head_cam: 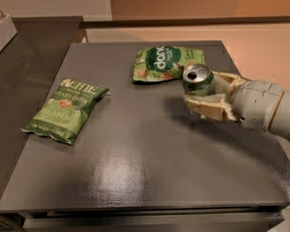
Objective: Place green can upright
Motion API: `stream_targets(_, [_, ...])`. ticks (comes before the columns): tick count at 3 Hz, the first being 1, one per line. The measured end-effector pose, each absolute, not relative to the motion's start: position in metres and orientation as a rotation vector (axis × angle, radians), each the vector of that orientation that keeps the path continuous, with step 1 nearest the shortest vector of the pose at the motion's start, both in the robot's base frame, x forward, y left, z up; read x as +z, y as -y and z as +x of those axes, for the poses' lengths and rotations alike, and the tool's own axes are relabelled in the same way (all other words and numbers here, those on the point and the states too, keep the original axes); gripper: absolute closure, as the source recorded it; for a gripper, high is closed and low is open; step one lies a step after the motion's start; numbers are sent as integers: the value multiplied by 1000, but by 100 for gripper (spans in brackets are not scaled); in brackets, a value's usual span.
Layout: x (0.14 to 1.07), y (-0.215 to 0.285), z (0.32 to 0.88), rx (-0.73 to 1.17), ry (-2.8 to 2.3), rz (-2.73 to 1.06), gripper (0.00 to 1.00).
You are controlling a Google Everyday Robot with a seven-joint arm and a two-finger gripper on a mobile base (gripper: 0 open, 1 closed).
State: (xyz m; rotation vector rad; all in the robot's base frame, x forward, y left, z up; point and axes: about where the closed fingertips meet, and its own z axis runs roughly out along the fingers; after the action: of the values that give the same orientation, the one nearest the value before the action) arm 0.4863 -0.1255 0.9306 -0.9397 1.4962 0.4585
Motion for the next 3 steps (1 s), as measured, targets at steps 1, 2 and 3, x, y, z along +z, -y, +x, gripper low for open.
stream_targets(1, [921, 127, 485, 477, -1493, -932, 100])
stream_targets(2, [914, 131, 484, 502, -1497, -891, 100])
stream_targets(3, [910, 135, 485, 526, -1492, -840, 100])
